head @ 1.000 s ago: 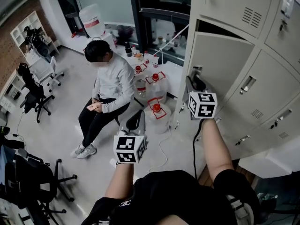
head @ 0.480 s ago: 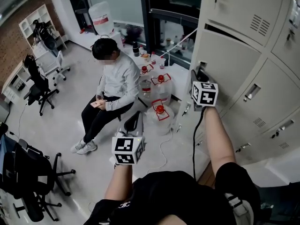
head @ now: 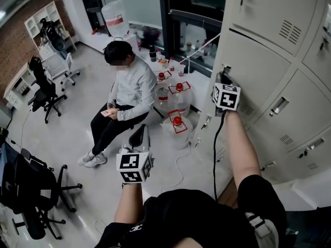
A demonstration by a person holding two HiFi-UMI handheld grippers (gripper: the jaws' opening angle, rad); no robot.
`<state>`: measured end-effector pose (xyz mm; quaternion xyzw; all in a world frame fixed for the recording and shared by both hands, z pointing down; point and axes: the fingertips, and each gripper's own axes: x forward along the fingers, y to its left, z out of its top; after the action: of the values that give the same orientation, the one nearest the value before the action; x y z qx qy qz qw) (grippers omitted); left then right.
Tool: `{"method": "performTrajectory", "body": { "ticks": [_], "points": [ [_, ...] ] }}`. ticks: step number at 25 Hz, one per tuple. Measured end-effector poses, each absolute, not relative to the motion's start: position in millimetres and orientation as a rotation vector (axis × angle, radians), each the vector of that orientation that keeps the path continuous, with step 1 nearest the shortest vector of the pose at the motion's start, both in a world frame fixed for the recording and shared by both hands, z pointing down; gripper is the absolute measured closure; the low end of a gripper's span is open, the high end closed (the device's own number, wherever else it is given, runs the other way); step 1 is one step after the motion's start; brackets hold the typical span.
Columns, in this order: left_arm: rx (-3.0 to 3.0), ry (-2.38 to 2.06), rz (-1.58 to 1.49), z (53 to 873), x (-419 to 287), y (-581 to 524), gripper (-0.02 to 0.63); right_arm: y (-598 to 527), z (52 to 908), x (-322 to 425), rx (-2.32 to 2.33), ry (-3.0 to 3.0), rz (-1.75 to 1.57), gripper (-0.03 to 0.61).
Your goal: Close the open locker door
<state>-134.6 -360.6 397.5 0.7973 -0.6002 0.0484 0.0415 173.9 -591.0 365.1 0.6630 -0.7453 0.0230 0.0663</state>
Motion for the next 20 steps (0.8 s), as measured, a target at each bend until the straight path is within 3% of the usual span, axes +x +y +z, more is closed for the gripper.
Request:
{"method": "performTrajectory", "body": {
  "ticks": [20],
  "points": [
    [2.368,-1.881,0.19,407,-156,-350,0.612,-623,366,194,2.135,-2.112,0.061,0.535]
  ]
}}
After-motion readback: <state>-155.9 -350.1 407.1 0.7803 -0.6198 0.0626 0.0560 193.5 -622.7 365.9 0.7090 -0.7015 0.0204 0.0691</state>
